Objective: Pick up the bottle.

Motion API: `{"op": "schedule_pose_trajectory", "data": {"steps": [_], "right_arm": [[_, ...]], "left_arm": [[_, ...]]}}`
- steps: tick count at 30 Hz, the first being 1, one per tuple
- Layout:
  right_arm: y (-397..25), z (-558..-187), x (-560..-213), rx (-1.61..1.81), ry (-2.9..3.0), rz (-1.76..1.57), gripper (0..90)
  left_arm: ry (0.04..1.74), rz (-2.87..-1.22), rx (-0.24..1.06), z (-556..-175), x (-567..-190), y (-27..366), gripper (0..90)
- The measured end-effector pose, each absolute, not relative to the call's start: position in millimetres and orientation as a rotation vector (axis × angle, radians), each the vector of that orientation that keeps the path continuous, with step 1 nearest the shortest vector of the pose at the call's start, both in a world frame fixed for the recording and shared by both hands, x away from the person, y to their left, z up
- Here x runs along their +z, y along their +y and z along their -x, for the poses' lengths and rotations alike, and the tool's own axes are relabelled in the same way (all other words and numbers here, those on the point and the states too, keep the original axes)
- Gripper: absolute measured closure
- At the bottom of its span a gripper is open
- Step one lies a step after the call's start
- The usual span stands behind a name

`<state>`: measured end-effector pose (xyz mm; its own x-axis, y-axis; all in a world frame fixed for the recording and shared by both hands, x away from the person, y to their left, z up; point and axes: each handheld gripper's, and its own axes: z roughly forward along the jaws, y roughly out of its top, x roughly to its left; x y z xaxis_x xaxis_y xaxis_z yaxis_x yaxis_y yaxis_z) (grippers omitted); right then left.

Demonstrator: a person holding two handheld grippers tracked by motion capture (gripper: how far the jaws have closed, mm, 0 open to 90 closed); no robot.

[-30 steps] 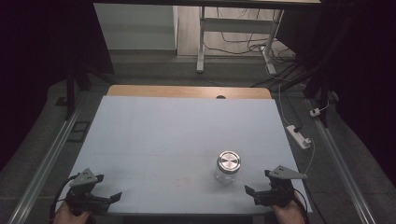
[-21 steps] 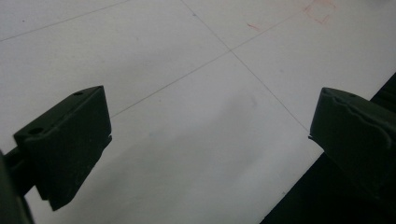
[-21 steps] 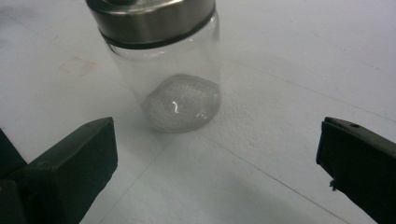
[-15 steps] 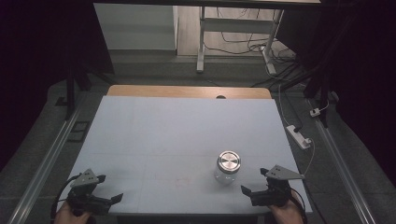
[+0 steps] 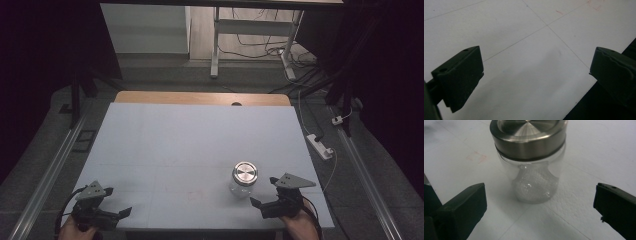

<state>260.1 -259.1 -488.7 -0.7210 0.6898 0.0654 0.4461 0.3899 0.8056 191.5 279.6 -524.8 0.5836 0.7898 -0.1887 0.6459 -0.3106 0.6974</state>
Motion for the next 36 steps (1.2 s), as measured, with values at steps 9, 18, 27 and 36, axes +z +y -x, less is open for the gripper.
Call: {"op": "schedule_pose_trajectory", "data": {"steps": [9, 18, 27, 36], "right_arm": [[-244.9, -270.1, -489.9, 1.231, 2.403, -0.984, 0.0], [-231.2, -285.5, -495.1, 1.205, 2.442, -0.945, 0.0], [-220.2, -299.8, -501.1, 1.203, 2.461, -0.955, 0.0], [-214.1, -303.3, -502.8, 1.157, 2.459, -0.931, 5.2]], "left_arm": [[1.139, -2.052, 0.236, -191.8, -524.9, 279.5, 0.0], [1.142, -2.057, 0.232, -192.6, -525.2, 279.5, 0.0], [1.138, -2.059, 0.227, -192.9, -525.4, 279.4, 0.0], [1.135, -2.063, 0.224, -193.1, -525.5, 279.0, 0.0]]}}
